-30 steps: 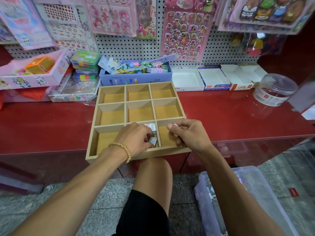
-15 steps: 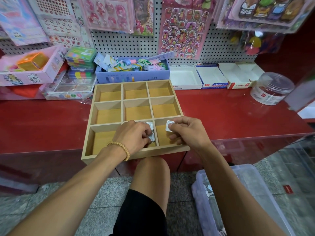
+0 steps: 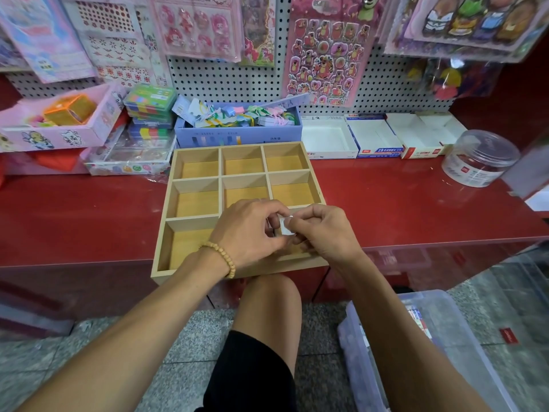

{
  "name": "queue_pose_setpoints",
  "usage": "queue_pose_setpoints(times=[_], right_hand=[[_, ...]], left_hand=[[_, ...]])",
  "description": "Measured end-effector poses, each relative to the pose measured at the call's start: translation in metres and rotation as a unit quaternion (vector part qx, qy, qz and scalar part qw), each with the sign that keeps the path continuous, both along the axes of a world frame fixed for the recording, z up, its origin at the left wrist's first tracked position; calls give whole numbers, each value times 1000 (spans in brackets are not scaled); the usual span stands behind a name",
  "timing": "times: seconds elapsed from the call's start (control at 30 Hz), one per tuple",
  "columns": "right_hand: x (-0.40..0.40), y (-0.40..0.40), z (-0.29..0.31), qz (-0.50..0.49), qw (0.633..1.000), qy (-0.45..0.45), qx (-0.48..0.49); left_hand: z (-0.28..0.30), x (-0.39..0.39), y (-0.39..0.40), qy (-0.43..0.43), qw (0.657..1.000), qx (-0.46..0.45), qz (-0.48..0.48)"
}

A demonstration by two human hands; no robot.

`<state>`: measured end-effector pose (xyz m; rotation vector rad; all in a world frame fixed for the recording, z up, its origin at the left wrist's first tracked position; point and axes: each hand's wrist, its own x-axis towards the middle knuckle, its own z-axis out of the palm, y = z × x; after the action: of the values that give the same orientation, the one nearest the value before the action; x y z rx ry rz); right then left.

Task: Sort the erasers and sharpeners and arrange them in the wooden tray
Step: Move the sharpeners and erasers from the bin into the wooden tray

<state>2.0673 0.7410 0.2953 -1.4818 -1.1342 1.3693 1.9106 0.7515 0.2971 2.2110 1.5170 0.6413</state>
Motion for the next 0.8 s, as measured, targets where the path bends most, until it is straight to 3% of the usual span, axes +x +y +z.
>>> queue_pose_setpoints(times=[0.27, 0.57, 0.8], right_hand=[[6, -1, -10, 25, 999, -24, 5], [41, -8, -1, -60, 997, -8, 49], [69, -21, -4, -112, 986, -86, 86]], left_hand=[[-7, -7, 1, 22, 998, -39, 35], [-19, -19, 4, 161, 984, -61, 34], [-29, -12, 8, 162, 985, -44, 22]])
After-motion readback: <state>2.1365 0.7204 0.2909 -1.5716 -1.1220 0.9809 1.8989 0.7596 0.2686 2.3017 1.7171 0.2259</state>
